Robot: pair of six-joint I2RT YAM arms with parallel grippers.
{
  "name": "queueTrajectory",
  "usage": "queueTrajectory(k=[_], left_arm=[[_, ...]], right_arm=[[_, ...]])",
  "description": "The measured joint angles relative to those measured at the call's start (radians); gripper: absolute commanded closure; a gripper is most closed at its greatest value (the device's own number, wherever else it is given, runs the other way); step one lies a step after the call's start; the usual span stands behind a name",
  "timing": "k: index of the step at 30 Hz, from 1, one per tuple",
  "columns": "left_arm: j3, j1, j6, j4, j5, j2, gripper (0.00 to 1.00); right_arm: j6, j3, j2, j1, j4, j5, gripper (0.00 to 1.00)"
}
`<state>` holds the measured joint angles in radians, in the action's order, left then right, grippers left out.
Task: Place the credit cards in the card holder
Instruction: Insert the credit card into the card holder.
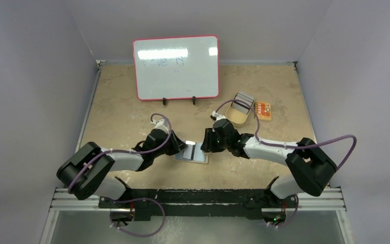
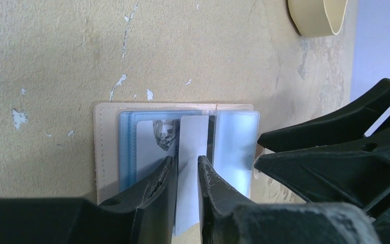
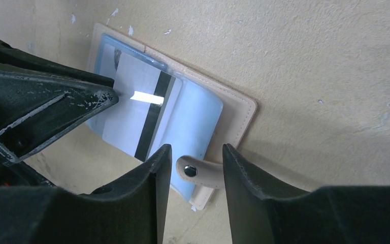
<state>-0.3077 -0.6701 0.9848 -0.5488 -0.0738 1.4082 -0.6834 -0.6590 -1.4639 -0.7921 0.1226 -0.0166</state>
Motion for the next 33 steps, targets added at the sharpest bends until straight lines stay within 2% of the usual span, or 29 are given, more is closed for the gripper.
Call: queueTrajectory(k=[14, 33], left_arm=[[-0.035, -0.026, 0.000, 0.026, -0.008, 0.028, 0.81], [-0.132, -0.114, 0.002, 0.080, 0.045, 0.111, 0.80]], right_arm=[[-0.043, 0.050, 0.053, 0.000, -0.037, 0.026, 0.44], [-0.076, 0.101, 0.016, 0.000, 0.110, -0.035, 0.52]])
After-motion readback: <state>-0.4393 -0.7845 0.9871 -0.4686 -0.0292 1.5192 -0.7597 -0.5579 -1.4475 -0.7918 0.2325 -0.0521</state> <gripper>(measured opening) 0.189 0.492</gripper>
